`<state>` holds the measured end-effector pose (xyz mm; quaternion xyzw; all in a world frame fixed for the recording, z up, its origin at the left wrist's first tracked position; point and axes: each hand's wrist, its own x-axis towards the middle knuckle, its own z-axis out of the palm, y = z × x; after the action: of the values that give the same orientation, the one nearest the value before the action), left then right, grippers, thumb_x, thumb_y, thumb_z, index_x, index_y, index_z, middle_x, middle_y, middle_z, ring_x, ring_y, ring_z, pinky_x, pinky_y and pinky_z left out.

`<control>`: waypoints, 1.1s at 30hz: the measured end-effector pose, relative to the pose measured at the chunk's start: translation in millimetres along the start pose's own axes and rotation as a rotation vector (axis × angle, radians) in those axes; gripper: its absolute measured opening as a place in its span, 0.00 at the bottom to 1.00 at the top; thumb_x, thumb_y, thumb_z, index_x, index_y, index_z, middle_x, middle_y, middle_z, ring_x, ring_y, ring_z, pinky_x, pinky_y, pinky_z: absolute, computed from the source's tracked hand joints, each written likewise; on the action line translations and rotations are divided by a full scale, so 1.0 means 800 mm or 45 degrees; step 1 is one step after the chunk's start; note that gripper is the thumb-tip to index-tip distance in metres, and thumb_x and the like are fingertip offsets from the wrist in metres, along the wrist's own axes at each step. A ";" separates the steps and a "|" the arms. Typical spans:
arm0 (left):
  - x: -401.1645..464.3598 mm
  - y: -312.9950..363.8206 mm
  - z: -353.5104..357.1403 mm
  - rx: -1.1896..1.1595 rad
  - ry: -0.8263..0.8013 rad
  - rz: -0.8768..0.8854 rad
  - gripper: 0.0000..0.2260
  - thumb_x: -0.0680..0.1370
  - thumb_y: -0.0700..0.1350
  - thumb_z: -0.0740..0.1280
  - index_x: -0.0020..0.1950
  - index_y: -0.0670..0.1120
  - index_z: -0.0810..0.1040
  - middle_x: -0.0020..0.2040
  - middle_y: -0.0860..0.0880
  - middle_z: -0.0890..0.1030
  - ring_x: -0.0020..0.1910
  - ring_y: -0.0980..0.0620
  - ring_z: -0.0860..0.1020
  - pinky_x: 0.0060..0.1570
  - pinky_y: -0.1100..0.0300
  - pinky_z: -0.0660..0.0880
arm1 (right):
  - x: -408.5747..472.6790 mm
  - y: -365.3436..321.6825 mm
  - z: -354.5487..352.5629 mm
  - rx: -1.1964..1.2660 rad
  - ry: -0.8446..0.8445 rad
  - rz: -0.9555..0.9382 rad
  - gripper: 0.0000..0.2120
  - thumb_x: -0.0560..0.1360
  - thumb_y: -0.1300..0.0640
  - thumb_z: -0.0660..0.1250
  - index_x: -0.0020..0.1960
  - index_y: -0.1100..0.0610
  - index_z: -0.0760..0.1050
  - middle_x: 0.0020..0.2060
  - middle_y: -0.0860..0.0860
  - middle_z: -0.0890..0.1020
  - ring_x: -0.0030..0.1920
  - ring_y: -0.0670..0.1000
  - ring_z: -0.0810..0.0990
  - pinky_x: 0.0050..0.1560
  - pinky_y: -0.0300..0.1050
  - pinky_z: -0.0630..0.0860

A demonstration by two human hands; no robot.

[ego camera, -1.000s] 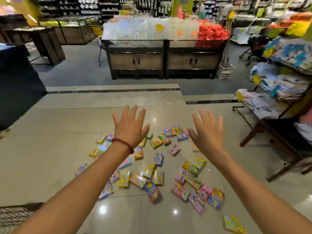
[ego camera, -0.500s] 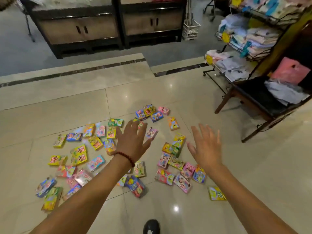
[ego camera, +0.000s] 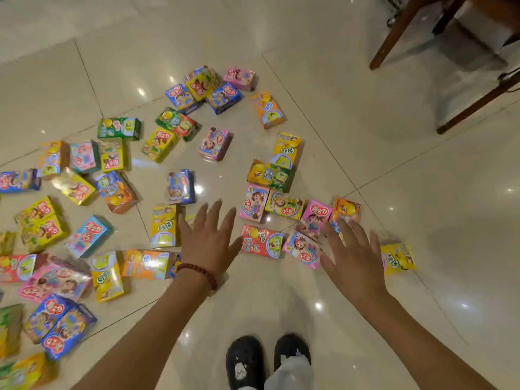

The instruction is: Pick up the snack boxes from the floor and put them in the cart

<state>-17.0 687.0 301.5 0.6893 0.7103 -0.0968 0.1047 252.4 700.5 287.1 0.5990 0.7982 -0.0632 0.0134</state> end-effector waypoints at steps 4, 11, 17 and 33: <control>0.052 0.007 0.134 0.053 -0.094 0.015 0.31 0.74 0.59 0.67 0.73 0.50 0.65 0.75 0.43 0.63 0.73 0.39 0.62 0.64 0.30 0.57 | 0.009 0.024 0.154 0.010 -0.149 0.048 0.30 0.72 0.43 0.52 0.67 0.57 0.74 0.62 0.58 0.78 0.62 0.60 0.76 0.60 0.62 0.70; 0.137 0.009 0.322 0.090 -0.236 0.203 0.37 0.75 0.63 0.61 0.78 0.53 0.48 0.78 0.47 0.47 0.76 0.45 0.48 0.72 0.45 0.49 | 0.031 0.064 0.355 0.017 -0.315 0.099 0.35 0.61 0.46 0.79 0.63 0.61 0.76 0.55 0.62 0.80 0.55 0.64 0.80 0.53 0.65 0.76; 0.212 -0.009 0.411 0.042 -0.270 0.589 0.45 0.67 0.63 0.72 0.77 0.52 0.55 0.74 0.48 0.63 0.71 0.45 0.64 0.66 0.52 0.66 | 0.055 0.091 0.437 0.064 -0.387 0.110 0.48 0.62 0.38 0.76 0.75 0.56 0.62 0.64 0.60 0.73 0.60 0.62 0.74 0.51 0.56 0.77; 0.167 -0.032 0.449 -0.577 -0.649 0.396 0.43 0.57 0.73 0.71 0.63 0.80 0.47 0.53 0.58 0.73 0.49 0.60 0.76 0.53 0.63 0.75 | 0.054 0.092 0.420 0.261 -0.596 0.033 0.49 0.66 0.34 0.71 0.70 0.26 0.36 0.70 0.40 0.67 0.64 0.47 0.73 0.46 0.40 0.68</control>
<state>-40.4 713.4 -81.3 0.7022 0.5516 -0.0885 0.4414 292.1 722.9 -56.2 0.5765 0.7549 -0.2806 0.1378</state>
